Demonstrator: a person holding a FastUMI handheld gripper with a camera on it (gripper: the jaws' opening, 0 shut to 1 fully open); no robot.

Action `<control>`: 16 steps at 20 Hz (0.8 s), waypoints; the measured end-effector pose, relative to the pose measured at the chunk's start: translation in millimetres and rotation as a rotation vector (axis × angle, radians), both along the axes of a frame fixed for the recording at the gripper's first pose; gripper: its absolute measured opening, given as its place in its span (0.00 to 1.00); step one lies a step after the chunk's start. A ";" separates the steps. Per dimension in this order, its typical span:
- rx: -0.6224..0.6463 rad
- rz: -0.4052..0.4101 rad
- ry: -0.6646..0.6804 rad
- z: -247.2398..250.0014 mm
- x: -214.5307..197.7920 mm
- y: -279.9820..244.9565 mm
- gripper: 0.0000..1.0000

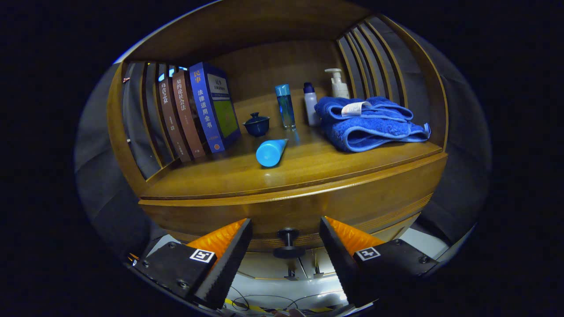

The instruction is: Pull open the drawer, take out the items inside it, and place them on the countertop above the cabinet.

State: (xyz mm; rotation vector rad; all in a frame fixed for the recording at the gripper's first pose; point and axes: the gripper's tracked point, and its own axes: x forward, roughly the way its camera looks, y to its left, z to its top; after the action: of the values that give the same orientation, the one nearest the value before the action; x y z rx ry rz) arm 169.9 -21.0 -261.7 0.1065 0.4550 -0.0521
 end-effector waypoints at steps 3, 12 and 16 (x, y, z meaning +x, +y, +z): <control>-0.006 0.013 -0.029 24.2 -6.6 2.8 1.00; -0.068 0.090 -0.254 161.8 -46.0 27.5 0.99; -0.103 0.129 -0.337 214.8 -77.9 40.7 0.99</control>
State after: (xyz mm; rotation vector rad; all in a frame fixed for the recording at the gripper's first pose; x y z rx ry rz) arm 92.0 19.7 -46.9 -0.0161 0.1210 0.0687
